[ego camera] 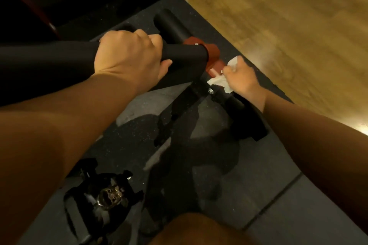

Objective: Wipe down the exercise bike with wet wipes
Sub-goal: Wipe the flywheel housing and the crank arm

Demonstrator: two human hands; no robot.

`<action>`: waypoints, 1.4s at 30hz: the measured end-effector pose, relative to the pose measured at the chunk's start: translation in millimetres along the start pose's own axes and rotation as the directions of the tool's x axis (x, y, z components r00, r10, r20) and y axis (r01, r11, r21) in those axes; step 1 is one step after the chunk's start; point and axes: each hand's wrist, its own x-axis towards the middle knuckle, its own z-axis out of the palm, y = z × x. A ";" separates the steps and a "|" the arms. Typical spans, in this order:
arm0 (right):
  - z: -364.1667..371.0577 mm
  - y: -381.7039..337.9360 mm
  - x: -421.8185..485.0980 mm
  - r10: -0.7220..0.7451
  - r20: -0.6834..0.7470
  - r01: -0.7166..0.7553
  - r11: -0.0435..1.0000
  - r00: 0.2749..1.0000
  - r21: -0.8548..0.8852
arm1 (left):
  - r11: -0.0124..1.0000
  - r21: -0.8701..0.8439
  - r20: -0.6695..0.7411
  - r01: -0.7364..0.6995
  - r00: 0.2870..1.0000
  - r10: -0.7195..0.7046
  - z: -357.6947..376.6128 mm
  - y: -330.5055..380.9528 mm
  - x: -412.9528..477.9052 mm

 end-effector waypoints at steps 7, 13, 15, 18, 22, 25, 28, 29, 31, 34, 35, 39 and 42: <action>20.4 9.2 -38.9 -0.260 0.080 0.271 0.898 0.962 -0.347 | 1.000 0.006 0.029 -0.013 0.999 0.013 -0.4 1.3 0.4; -9.4 58.8 -106.3 0.072 0.028 -0.051 0.890 0.997 -0.452 | 1.000 -0.025 0.019 0.006 1.000 -0.005 0.8 1.0 0.4; -10.5 39.6 -80.4 0.143 0.112 -0.089 0.917 0.983 -0.388 | 0.999 -0.035 0.009 0.006 1.000 -0.006 0.8 1.6 0.3; -13.7 5.9 -29.6 0.145 0.316 -0.113 0.987 0.938 -0.117 | 0.999 -0.025 0.001 0.019 1.000 -0.019 1.1 1.6 -1.1; -23.6 24.9 -23.2 0.014 0.485 -0.100 0.983 0.874 0.152 | 0.999 0.006 0.006 0.041 0.999 -0.041 3.7 7.8 -1.5; -38.6 48.1 -59.6 0.064 0.452 -0.070 0.998 0.890 -0.004 | 0.998 0.003 0.020 0.063 0.998 -0.064 5.8 7.4 -0.8; -35.2 54.2 -79.6 0.200 0.337 -0.095 0.949 0.920 -0.301 | 0.998 -0.008 0.029 0.066 0.997 -0.066 6.4 6.1 1.0; -32.1 48.3 -75.4 0.214 0.319 -0.100 0.936 0.923 -0.338 | 0.998 -0.007 0.031 0.067 0.997 -0.067 5.1 6.6 2.6; -19.2 35.3 -54.5 0.096 0.327 -0.002 0.961 0.940 -0.277 | 0.998 -0.002 0.032 0.064 0.997 -0.064 4.2 6.8 2.1; -12.0 21.8 -32.2 -0.071 0.265 0.069 0.998 0.962 0.015 | 0.998 0.014 0.030 0.065 0.997 -0.065 6.2 6.9 2.8; -10.6 22.0 -30.7 -0.093 0.227 0.074 0.993 0.969 0.088 | 0.998 0.013 0.027 0.065 0.998 -0.065 6.9 6.5 2.6; -4.0 29.5 -11.7 0.044 0.212 -0.082 0.981 0.976 0.174 | 0.998 0.020 0.001 0.051 0.999 -0.051 7.9 5.8 3.4; -1.9 15.6 4.0 0.085 0.150 -0.086 0.996 0.985 0.004 | 0.998 0.034 -0.039 0.048 0.998 -0.047 11.0 6.3 2.7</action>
